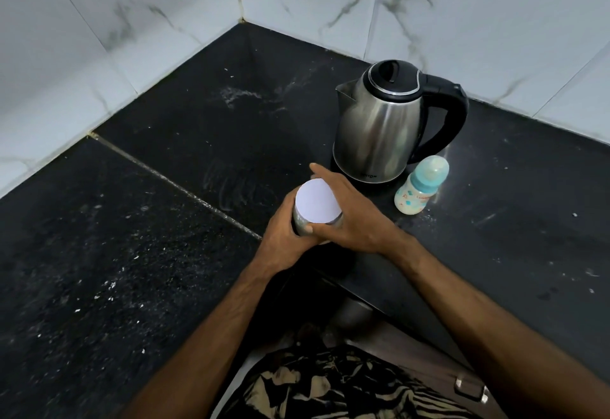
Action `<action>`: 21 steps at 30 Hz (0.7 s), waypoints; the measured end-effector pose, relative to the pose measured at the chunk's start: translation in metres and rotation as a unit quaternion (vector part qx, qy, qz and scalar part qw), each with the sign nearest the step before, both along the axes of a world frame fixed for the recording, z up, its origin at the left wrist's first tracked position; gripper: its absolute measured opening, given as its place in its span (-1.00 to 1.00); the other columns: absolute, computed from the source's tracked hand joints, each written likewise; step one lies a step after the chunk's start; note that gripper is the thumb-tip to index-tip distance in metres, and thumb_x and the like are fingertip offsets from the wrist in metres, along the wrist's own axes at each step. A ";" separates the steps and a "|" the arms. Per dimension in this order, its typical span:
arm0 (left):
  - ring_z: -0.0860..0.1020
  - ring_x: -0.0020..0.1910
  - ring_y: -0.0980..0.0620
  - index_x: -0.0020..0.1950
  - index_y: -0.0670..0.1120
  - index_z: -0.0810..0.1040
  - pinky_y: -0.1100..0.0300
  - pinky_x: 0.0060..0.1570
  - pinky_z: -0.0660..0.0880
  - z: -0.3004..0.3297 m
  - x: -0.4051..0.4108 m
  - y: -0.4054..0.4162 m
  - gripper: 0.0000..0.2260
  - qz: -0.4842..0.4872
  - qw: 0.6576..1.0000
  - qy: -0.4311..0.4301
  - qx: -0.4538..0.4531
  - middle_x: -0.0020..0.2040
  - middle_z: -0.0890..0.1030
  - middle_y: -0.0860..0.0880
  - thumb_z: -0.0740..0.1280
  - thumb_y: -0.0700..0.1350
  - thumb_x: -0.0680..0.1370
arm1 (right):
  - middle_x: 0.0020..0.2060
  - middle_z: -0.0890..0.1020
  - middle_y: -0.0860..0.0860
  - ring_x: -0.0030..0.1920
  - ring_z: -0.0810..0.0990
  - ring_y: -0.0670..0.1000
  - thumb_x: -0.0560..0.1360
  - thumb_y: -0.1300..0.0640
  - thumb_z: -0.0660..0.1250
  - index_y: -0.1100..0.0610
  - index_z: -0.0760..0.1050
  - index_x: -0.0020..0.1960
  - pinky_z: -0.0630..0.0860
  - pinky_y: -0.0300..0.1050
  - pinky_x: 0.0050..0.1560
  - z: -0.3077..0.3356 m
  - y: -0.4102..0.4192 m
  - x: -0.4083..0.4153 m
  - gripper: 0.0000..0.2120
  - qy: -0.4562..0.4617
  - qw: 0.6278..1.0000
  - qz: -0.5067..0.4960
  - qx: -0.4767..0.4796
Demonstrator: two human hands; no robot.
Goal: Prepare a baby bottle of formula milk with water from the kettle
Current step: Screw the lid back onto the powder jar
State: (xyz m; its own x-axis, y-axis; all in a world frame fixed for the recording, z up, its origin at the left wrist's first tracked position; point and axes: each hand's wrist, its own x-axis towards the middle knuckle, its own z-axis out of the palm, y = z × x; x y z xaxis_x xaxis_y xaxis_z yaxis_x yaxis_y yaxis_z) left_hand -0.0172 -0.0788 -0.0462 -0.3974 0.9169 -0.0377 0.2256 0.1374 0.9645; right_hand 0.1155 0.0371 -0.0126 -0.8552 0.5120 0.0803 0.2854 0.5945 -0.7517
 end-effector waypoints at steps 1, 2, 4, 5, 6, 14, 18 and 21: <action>0.47 0.29 0.30 0.43 0.13 0.33 0.42 0.17 0.45 0.000 0.000 0.000 -0.23 0.001 1.000 0.002 0.001 0.31 0.50 0.20 0.57 0.00 0.29 | 0.48 0.24 -0.07 0.42 0.26 -0.13 0.40 -0.08 0.51 -0.05 0.03 0.56 0.24 -0.28 0.38 -0.002 -0.003 -0.001 -0.08 0.001 1.000 -0.003 0.002; 0.48 0.29 0.29 0.43 0.13 0.33 0.40 0.18 0.45 0.000 0.001 0.000 -0.25 0.002 1.000 0.003 0.000 0.32 0.51 0.18 0.54 0.04 0.29 | 0.49 0.23 -0.06 0.41 0.24 -0.15 0.42 -0.08 0.50 -0.03 0.03 0.57 0.22 -0.33 0.38 -0.005 -0.008 -0.002 -0.10 0.010 1.000 -0.015 0.009; 0.49 0.29 0.27 0.43 0.14 0.33 0.37 0.18 0.47 0.001 0.001 0.000 -0.28 0.006 1.000 0.010 -0.002 0.32 0.52 0.16 0.50 0.06 0.31 | 0.48 0.22 -0.05 0.39 0.23 -0.18 0.43 -0.07 0.48 0.00 0.05 0.57 0.15 -0.46 0.33 -0.013 -0.020 -0.005 -0.12 0.039 0.997 -0.061 0.012; 0.49 0.28 0.27 0.43 0.15 0.33 0.36 0.18 0.47 -0.001 0.001 0.000 -0.30 0.007 1.000 0.016 -0.002 0.31 0.53 0.16 0.50 0.03 0.33 | 0.47 0.23 -0.04 0.39 0.24 -0.17 0.43 -0.06 0.48 0.01 0.07 0.56 0.15 -0.49 0.31 -0.016 -0.027 -0.007 -0.14 0.055 0.994 -0.089 0.006; 0.50 0.27 0.26 0.43 0.15 0.34 0.34 0.17 0.48 -0.001 0.001 0.000 -0.32 0.009 1.000 0.019 -0.002 0.30 0.53 0.16 0.50 -0.02 0.35 | 0.46 0.24 -0.03 0.38 0.25 -0.17 0.43 -0.05 0.49 0.02 0.10 0.56 0.16 -0.51 0.29 -0.019 -0.032 -0.009 -0.15 0.072 0.990 -0.119 0.001; 0.50 0.25 0.32 0.37 0.22 0.35 0.42 0.15 0.46 -0.003 0.004 0.001 -0.39 0.026 1.000 0.012 -0.001 0.25 0.53 0.25 0.47 -0.09 0.38 | 0.42 0.29 0.02 0.36 0.27 -0.16 0.45 -0.02 0.46 0.10 0.19 0.52 0.18 -0.49 0.31 -0.025 -0.056 -0.021 -0.24 0.121 0.965 -0.230 0.039; 0.51 0.25 0.32 0.38 0.19 0.36 0.43 0.12 0.46 0.003 0.008 0.000 -0.39 0.028 1.000 -0.002 0.010 0.24 0.54 0.25 0.46 -0.05 0.38 | 0.48 0.22 -0.05 0.41 0.20 -0.21 0.44 -0.07 0.48 0.05 0.10 0.56 0.12 -0.55 0.30 -0.020 -0.056 -0.018 -0.16 0.115 0.970 -0.214 0.003; 0.48 0.30 0.32 0.43 0.24 0.31 0.36 0.20 0.45 0.002 0.003 -0.002 -0.36 -0.008 1.000 0.007 0.014 0.33 0.50 0.25 0.48 0.04 0.40 | 0.51 0.15 -0.12 0.47 0.15 -0.20 0.43 -0.13 0.47 0.00 0.05 0.57 0.11 -0.50 0.34 -0.008 -0.050 -0.007 -0.12 0.107 0.978 -0.174 -0.032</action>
